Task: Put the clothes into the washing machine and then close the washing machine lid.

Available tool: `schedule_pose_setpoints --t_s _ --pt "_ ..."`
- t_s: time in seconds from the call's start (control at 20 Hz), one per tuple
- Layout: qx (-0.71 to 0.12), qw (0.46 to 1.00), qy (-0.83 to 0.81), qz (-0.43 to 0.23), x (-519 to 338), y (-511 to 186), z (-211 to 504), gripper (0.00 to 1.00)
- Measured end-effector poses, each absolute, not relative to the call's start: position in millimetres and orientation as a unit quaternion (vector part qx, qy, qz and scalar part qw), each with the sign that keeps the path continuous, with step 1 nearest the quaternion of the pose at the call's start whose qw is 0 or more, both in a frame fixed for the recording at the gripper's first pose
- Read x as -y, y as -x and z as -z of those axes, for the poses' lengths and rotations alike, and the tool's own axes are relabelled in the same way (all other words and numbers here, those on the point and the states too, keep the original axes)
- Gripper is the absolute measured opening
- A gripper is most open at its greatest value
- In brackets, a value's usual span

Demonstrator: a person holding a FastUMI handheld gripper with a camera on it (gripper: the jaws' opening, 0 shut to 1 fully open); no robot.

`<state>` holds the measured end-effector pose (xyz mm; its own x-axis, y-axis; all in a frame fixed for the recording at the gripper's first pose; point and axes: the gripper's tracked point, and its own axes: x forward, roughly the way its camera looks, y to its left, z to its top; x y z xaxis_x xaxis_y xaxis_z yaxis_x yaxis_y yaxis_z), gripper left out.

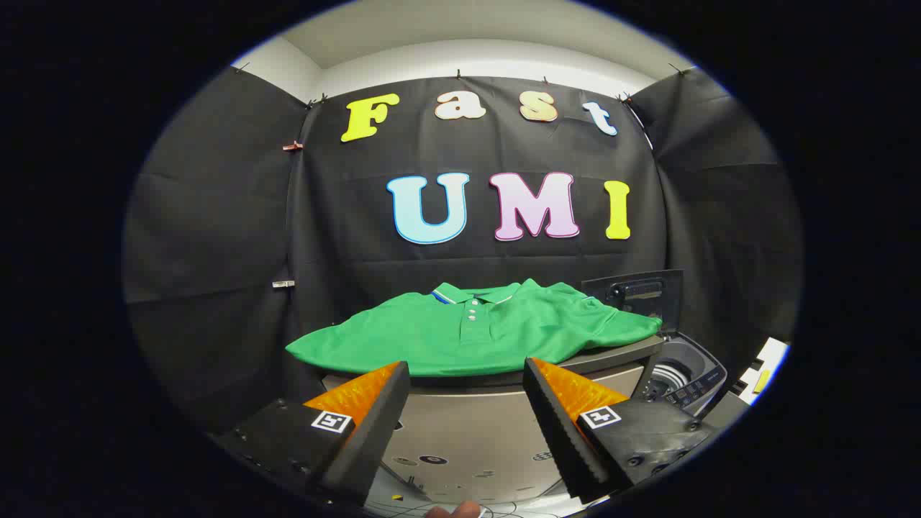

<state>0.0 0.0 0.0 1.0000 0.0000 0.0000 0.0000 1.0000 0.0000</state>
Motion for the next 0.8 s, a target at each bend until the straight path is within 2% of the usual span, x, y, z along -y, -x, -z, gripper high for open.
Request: schedule_pose_setpoints --t_s 0.8 --pt "-0.005 1.0 -0.007 0.01 3.9 -7.8 1.9 0.99"
